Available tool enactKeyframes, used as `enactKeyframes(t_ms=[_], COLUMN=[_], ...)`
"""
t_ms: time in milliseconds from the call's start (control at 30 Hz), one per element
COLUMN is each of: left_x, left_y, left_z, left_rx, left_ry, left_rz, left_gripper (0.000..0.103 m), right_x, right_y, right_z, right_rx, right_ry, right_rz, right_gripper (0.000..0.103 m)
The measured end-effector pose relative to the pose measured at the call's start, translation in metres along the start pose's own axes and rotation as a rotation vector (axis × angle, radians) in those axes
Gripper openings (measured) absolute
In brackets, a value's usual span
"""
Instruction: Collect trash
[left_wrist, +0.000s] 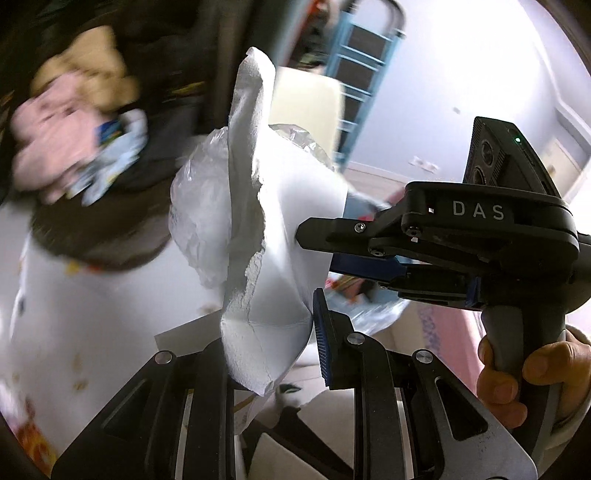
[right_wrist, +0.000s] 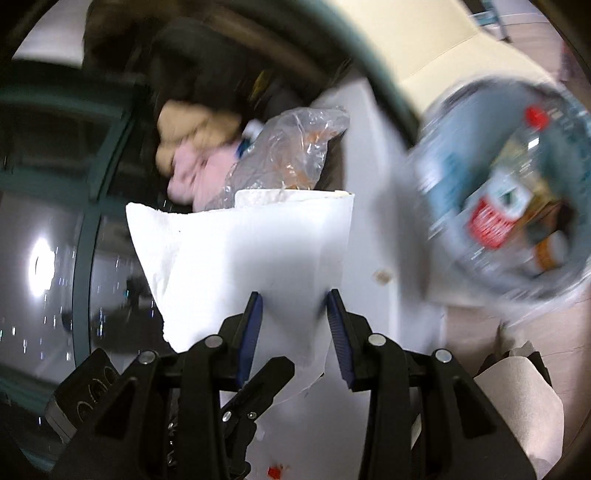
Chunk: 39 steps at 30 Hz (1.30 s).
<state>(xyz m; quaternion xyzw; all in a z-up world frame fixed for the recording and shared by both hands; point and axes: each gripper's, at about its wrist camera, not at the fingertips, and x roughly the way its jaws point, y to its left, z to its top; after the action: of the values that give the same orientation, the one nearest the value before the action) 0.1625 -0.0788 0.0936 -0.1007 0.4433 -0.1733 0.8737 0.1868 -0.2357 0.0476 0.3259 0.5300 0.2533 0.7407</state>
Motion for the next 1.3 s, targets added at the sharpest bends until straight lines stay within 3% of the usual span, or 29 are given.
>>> enactKeyframes(t_ms=[200,433,567,900,1300], left_x=[0.066,0.139,0.169,0.232,0.266], left_y=[-0.063,-0.111,-0.114,-0.097,-0.075], left_z=[0.045,0.058,0.058,0.044,0.030], left_rx=[0.125,0.236,0.208,0.137,0.086], left_ry=[0.053,0.157,0.200,0.318,0.399], left_rz=[-0.117,-0.185,-0.195,-0.133,-0.083], left_gripper=[0.019,0.020,0.020,0.022,0.025], right_x=[-0.055,-0.079,-0.072,-0.028,0.011], right_y=[-0.064,-0.128,-0.149,-0.192,-0.193], right_z=[0.045,0.071,0.078,0.095,0.107], right_rx=[0.109,0.227,0.242,0.290,0.213], right_ry=[-0.136,-0.161,-0.127,0.000,0.092], right_rz=[-0.060,-0.139,-0.171,-0.218,-0.269], right_gripper=[0.036,0.036,0.036,0.036,0.036])
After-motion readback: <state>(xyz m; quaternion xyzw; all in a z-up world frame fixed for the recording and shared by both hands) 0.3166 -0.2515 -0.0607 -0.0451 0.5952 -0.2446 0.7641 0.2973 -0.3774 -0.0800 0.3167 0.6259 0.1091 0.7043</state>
